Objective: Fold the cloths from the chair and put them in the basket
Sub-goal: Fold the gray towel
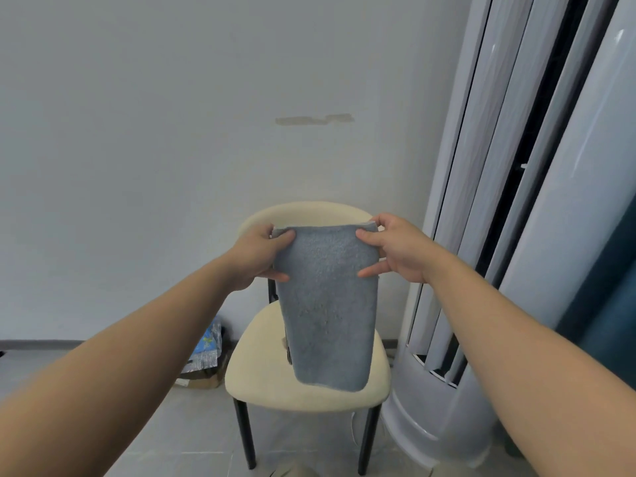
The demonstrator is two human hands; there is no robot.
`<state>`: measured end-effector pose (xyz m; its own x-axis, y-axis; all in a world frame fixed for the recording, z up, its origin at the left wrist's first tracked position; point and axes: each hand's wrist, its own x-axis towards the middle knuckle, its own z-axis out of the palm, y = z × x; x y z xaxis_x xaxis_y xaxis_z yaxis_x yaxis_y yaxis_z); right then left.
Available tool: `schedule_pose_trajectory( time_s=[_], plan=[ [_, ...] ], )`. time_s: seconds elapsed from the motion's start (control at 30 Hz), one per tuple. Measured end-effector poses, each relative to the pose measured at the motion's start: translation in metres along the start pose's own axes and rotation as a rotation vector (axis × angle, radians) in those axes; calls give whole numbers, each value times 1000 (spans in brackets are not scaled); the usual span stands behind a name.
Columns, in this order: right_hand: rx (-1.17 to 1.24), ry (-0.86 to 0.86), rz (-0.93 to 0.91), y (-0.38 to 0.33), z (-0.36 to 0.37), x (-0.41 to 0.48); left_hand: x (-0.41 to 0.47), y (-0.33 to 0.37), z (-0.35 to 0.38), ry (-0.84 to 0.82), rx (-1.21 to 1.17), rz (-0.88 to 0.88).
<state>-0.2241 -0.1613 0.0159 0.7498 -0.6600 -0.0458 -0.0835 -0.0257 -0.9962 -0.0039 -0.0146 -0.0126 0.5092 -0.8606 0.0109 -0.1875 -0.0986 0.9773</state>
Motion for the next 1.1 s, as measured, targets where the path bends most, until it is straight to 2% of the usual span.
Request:
schedule_pose_trajectory(
  time_s=[0.2,0.33,0.53,0.67,0.73,0.8,0.9,0.97,1.1],
  plan=[
    [5,-51,73,18,-4,45,40,-27,2,49,-33,-101],
    [-35,17,69,32,1,84,68,-36,-1,103,-69,-124],
    [-7,70,-84,36,4,105,80,-31,-5,148,-156,22],
    [-69,67,-113,58,2,86,64,-59,-12,84,-84,56],
    [-185,58,-87,86,2,70,47,-87,-10,37,80,70],
    [-414,32,-77,125,4,52,24,-126,-6,13,394,104],
    [-827,-137,-9,191,12,19,-16,-189,7,-107,754,72],
    [-1027,-268,67,227,20,-4,-43,-222,19,-186,888,62],
    [-1067,-288,105,252,29,-37,-80,-247,35,-214,925,4]
  ],
)
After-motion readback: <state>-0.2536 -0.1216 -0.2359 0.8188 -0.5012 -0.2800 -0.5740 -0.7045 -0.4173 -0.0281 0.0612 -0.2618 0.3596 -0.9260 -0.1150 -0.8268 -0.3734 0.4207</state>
